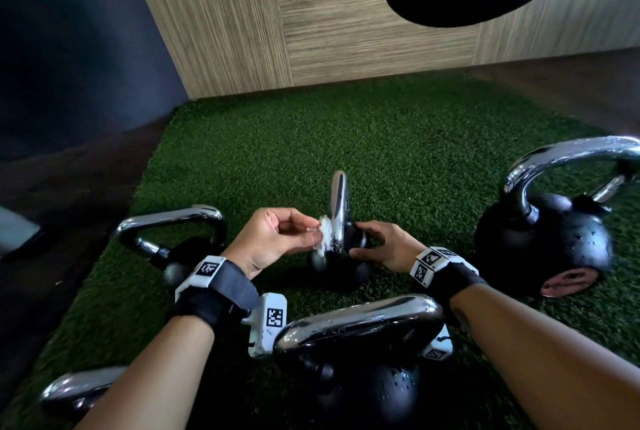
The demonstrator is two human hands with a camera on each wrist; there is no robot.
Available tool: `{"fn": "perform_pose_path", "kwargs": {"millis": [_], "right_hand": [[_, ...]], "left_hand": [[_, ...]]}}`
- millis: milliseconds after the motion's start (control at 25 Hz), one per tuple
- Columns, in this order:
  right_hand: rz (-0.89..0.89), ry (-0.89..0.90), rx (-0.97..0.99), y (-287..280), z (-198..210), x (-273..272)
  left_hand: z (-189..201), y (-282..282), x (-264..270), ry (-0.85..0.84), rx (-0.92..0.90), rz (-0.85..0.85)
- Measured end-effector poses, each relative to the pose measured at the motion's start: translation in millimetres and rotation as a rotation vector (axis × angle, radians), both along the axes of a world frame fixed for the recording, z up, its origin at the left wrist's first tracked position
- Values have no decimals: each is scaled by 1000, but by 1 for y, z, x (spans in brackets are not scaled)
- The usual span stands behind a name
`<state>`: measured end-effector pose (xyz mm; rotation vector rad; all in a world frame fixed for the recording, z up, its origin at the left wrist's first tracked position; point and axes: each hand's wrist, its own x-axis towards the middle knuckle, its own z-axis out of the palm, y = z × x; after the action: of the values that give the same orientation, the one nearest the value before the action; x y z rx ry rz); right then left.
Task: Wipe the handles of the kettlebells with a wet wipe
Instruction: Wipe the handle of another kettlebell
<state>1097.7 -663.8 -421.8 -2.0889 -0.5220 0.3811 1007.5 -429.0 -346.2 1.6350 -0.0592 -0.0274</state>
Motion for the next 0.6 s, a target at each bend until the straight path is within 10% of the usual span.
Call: {"fn": "perform_pose_path", "kwargs": {"millis": [600], "right_hand": [[96,-86,-164,-3,27,7]], "left_hand": [[-24,13,4,-31,274,13]]}}
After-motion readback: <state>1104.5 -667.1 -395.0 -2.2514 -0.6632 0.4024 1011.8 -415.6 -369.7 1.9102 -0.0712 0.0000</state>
